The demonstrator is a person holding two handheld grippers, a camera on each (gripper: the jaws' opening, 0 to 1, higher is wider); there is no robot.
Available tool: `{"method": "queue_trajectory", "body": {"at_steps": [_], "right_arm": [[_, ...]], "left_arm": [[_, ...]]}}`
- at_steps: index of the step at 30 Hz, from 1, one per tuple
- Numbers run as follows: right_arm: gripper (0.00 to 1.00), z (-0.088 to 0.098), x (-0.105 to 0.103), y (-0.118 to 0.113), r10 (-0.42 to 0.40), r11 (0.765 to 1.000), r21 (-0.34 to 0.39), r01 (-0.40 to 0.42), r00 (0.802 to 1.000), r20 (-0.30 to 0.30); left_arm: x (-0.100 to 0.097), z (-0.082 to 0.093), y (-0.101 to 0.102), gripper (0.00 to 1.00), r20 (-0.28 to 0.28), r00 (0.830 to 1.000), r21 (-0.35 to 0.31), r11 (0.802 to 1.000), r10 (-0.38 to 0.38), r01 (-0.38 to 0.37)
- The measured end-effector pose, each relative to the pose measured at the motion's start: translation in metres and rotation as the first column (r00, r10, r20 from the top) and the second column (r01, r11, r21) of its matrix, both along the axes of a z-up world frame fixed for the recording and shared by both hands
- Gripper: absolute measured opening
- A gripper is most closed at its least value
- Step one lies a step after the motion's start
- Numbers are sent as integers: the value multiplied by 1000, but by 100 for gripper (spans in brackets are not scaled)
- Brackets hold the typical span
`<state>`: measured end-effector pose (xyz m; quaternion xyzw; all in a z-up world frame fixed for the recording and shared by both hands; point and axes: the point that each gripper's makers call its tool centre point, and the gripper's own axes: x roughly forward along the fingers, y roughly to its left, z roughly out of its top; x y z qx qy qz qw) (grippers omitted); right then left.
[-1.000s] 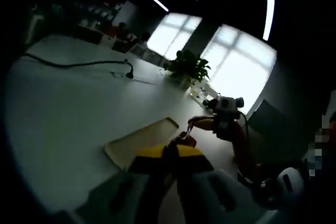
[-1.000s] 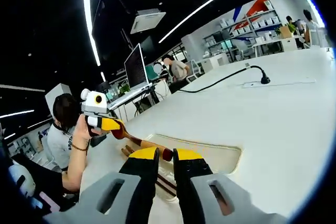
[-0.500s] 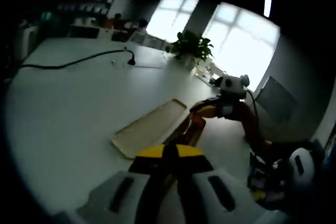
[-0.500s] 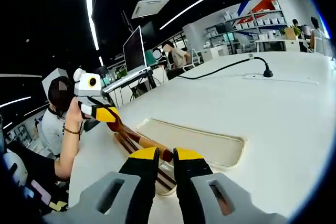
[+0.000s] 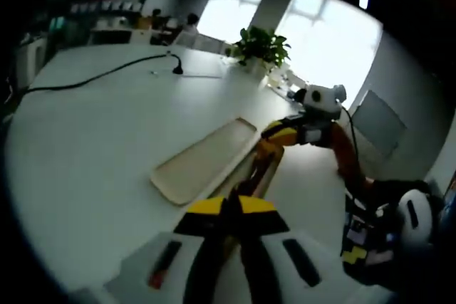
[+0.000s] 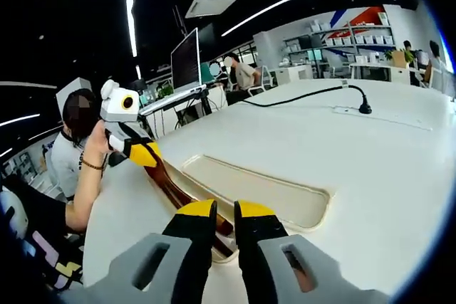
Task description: Arrange the utensils inside the cutlery case until each visible utensil rests in its matching compartment.
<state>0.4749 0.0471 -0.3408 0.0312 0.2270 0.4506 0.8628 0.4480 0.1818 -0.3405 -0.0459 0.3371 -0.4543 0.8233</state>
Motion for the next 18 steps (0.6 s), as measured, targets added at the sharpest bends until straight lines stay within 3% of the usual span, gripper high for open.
{"method": "queue_trajectory", "body": {"at_steps": [5,12,15,18], "right_arm": [[8,-3,2,-3,-13,999,-33,13,1000,17],[8,-5,2,-5,-22,998,-50,22,1000,10],[7,-6,1,-7,-22,998,-63,22,1000,11],[7,-7,0,-6,-25,997,-75,26,1000,14]], "left_arm": [[1,-12,4,5,-1,1000,77,997,-8,8],[-1,-11,2,5,0,1000,72,997,-19,19],[-2,-13,1,6,49,997,111,993,-54,48],[-7,-14,-3,6,58,994,123,989,-92,84]]}}
